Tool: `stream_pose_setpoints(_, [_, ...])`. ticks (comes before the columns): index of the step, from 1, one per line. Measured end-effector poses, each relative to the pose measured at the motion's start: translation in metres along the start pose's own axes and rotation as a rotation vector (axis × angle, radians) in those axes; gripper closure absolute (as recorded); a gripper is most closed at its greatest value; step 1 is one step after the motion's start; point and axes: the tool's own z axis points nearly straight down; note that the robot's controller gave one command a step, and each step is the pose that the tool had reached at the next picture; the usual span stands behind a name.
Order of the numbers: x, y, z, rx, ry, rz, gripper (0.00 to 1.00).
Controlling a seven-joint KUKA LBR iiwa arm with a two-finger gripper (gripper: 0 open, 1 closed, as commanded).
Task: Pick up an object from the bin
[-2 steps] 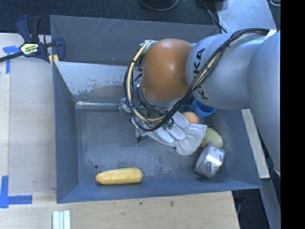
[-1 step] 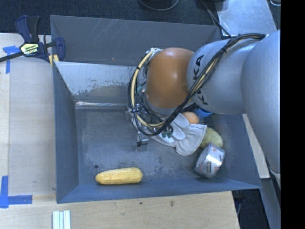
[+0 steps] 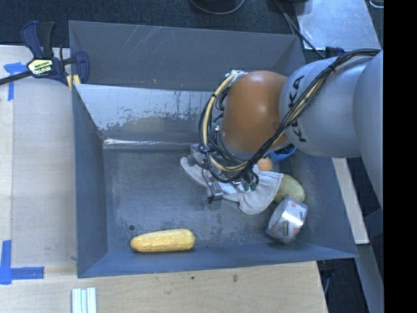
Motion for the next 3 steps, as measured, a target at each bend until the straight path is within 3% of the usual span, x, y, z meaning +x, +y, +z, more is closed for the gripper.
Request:
stream_pose_setpoints(1, [-0.0066,-0.0346,0.0058,0.005,-0.002,0.131,0.00])
stream_pose_setpoints(2, [0.0012,-0.0257,0.0112,0.000,-0.001,0.164,1.00])
stream_pose_setpoints(3, [0.0012,-0.0257,0.0112,0.000,-0.001,0.164,1.00])
